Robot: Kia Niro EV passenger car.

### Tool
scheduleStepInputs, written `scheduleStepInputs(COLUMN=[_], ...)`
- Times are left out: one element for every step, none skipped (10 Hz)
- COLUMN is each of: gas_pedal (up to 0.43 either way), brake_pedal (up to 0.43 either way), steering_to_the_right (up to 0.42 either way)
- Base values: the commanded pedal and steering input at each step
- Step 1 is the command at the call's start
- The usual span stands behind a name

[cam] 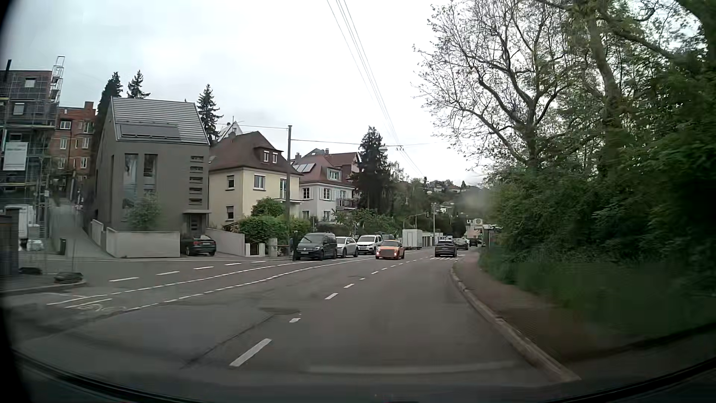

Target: Follow the waypoints while adhering to traffic rules and regulations

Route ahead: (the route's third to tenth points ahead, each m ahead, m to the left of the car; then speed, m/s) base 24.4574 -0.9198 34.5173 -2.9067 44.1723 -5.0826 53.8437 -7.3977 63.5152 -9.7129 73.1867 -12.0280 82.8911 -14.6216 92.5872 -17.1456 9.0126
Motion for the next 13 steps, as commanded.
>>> scheduleStepInputs(gas_pedal=[0.098,0.13,0.13,0.13,0.13,0.13,0.13,0.13,0.13,0.138,0.138,0.138,0.138], brake_pedal=[0.0,0.0,0.0,0.0,0.0,0.0,0.0,0.0,0.0,0.0,0.0,0.0,0.0], steering_to_the_right=[0.03,0.033,0.036,0.039,0.039,0.039,0.039,0.04,0.039,0.039,0.039,0.037,0.037])
